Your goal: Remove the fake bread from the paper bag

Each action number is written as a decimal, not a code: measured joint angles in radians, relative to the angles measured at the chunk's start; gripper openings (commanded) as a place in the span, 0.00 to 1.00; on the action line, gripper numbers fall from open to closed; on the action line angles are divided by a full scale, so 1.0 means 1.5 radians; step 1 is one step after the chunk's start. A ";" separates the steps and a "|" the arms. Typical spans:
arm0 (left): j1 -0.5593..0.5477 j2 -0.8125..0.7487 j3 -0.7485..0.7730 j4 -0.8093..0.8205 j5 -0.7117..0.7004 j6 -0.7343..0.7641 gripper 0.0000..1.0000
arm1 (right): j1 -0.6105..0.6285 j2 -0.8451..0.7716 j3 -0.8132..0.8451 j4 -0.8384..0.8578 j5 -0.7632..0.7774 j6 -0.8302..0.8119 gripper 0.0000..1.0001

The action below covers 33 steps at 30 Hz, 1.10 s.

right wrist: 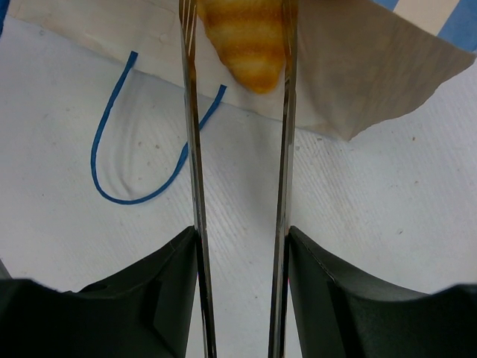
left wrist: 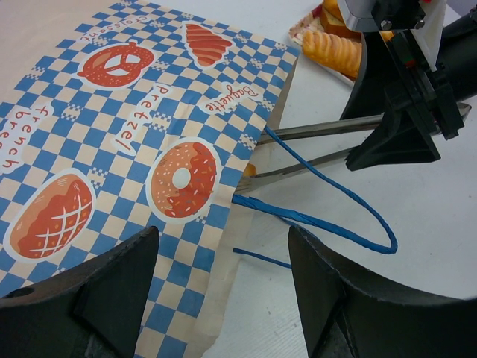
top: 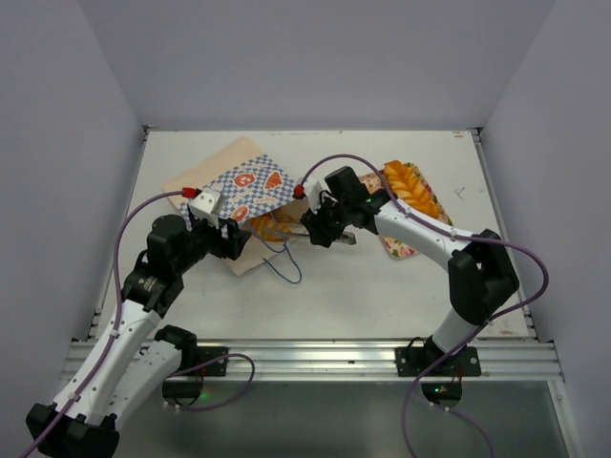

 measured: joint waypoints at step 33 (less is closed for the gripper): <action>0.000 -0.002 -0.009 0.001 0.002 0.001 0.74 | -0.002 -0.023 -0.041 -0.002 0.005 -0.006 0.55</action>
